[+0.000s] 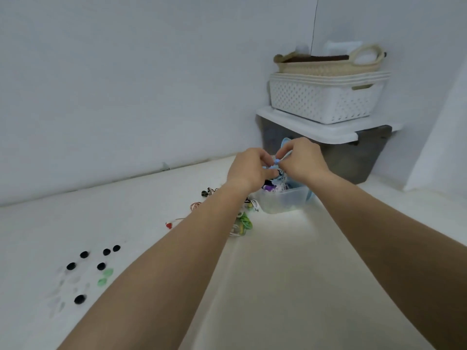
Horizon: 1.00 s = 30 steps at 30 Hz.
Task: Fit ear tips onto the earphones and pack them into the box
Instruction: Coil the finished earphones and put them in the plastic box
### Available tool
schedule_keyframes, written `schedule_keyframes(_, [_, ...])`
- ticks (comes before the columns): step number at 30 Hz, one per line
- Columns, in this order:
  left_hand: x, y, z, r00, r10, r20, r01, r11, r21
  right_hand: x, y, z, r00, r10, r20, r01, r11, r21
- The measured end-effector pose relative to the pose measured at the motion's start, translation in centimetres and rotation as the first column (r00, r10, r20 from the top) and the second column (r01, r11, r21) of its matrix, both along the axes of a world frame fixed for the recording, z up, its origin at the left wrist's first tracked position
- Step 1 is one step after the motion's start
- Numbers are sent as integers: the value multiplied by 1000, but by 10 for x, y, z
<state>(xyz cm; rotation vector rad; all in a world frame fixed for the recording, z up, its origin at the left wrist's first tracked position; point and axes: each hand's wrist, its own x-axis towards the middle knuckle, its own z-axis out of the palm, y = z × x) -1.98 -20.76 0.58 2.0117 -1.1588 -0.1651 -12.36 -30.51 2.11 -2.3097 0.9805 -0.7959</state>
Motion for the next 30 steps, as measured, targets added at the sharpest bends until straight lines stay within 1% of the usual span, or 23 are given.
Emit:
schedule_keyframes(2, [5,1,-4,999,-25,42,21,996,92,1,3,0,995,-6,-100,1,999,-42])
schedule_keyframes(3, [6,4,-4,999,-33,39,30,996,87,0,7,2,990,-16,-139,6,998,-70])
schedule_keyframes(4, [8,9,-4,999,-25,36,23,999,46,0,11,2,986,-28,-162,11,995,-101])
schedule_keyframes(6, [12,24,-2,998,45,52,-41,996,-83,2,17,2,992,-19,-127,0,990,-145])
schedule_keyframes(7, [17,33,-2,995,88,49,-80,988,-132,3,22,2,995,36,-88,-47,991,-128])
schedule_keyframes(8, [23,46,-2,993,112,28,-106,981,-161,6,29,0,991,124,-42,-127,988,-93])
schedule_keyframes(10, [35,69,-7,990,120,-73,-131,979,-158,9,43,-2,952,307,0,-307,951,-21])
schedule_keyframes(11, [40,80,-12,984,132,-118,-148,979,-141,11,53,-3,927,376,-22,-376,927,-5])
schedule_keyframes(12, [45,93,-16,978,155,-142,-173,977,-128,14,62,-5,906,417,-73,-418,909,-3])
schedule_keyframes(13, [48,104,-20,972,179,-152,-198,972,-123,18,69,-8,895,422,-146,-429,903,-20])
schedule_keyframes(16, [51,129,-27,952,212,-219,-245,959,-140,29,90,-19,875,308,-374,-376,919,-123])
schedule_keyframes(18, [51,142,-29,937,221,-270,-270,949,-162,33,101,-25,871,240,-429,-339,926,-169])
schedule_keyframes(23, [49,165,-31,907,223,-357,-304,933,-190,37,106,-32,892,178,-415,-243,964,-109])
schedule_keyframes(25, [49,172,-30,896,219,-386,-310,931,-191,38,105,-32,883,183,-432,-235,970,-69])
schedule_keyframes(26, [49,175,-30,890,217,-400,-313,930,-192,38,105,-31,887,197,-417,-237,971,-45])
schedule_keyframes(28, [49,181,-30,878,212,-430,-320,927,-196,38,104,-28,920,234,-314,-243,970,10])
schedule_keyframes(30, [49,186,-31,867,207,-453,-325,925,-200,38,105,-21,952,274,-136,-263,960,91])
